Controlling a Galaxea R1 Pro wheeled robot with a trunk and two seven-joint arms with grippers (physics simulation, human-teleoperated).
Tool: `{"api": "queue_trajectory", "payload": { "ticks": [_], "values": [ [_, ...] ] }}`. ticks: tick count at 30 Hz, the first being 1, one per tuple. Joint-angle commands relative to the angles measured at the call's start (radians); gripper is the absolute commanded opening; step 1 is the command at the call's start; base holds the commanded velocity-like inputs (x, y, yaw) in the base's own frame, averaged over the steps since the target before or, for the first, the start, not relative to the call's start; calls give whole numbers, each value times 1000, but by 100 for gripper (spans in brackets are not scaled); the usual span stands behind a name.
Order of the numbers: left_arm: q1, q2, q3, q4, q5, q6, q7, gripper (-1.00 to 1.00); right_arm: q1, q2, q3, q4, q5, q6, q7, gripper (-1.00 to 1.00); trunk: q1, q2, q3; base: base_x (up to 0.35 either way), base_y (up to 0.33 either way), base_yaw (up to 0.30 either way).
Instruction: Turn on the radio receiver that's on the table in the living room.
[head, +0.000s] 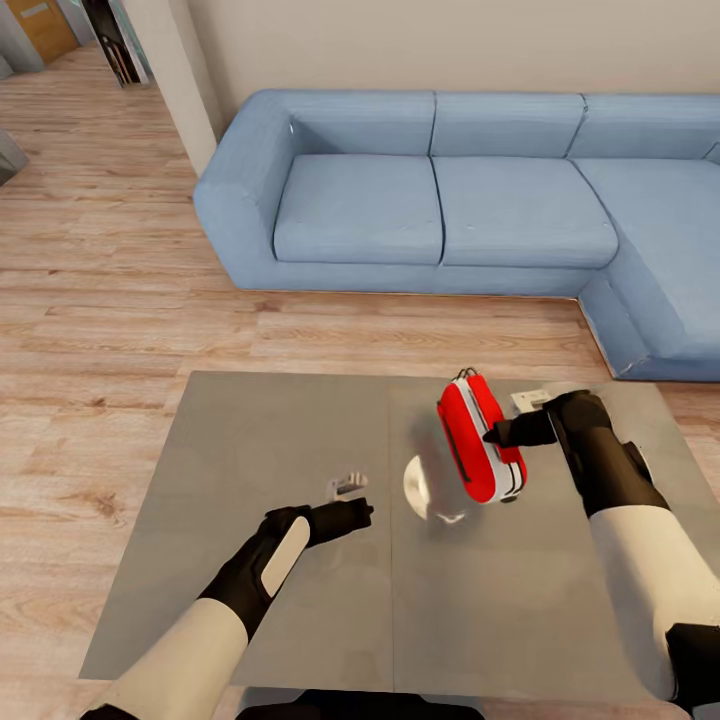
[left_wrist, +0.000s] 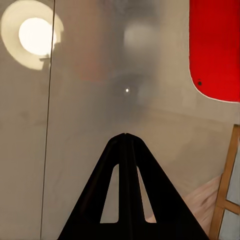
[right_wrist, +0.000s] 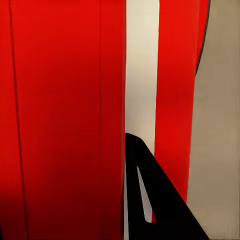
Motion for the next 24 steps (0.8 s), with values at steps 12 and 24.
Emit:
{"api": "queue_trajectory", "payload": {
  "ticks": [12, 24],
  "values": [
    [0, 0, 0, -6, -1, 2, -1, -100, 10, 4, -6, -13, 4, 7, -8, -100, 0, 0, 0, 0, 0, 0],
    [0, 0, 0, -6, -2, 3, -1, -100, 10, -2, -11, -80, 4, 7, -9, -100, 0, 0, 0, 0, 0, 0]
  ]
}}
